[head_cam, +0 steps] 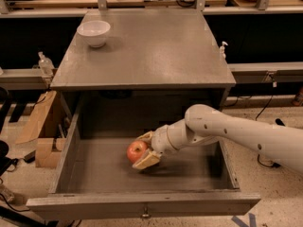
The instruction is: Pick apple from top drawer and place on counter
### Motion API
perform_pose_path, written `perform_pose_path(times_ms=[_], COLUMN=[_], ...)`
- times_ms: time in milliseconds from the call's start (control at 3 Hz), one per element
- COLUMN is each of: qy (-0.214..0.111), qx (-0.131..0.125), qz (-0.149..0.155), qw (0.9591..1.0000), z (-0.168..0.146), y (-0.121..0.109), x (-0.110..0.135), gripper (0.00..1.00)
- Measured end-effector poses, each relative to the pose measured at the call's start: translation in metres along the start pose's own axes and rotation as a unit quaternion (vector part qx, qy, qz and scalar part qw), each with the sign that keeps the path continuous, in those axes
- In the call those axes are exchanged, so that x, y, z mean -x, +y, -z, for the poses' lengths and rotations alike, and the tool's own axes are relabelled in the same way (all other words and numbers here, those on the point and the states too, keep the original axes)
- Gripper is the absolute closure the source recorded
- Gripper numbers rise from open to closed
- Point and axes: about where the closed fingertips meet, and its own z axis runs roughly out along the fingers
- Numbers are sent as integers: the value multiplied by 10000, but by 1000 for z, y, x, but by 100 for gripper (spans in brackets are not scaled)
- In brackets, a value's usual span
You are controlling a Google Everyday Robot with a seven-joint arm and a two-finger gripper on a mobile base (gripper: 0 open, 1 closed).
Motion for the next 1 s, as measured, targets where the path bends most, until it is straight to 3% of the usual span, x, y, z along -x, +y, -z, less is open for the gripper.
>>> perform_pose_path(times_ms=[333,667,1000], qy=[-177,-486,-730], qx=[11,-49,-123], qz=[-21,107,308], qw=[9998,9987,9968], z=[-1,23,85], y=[2,0,-11], x=[5,26,54], gripper=[62,85,100])
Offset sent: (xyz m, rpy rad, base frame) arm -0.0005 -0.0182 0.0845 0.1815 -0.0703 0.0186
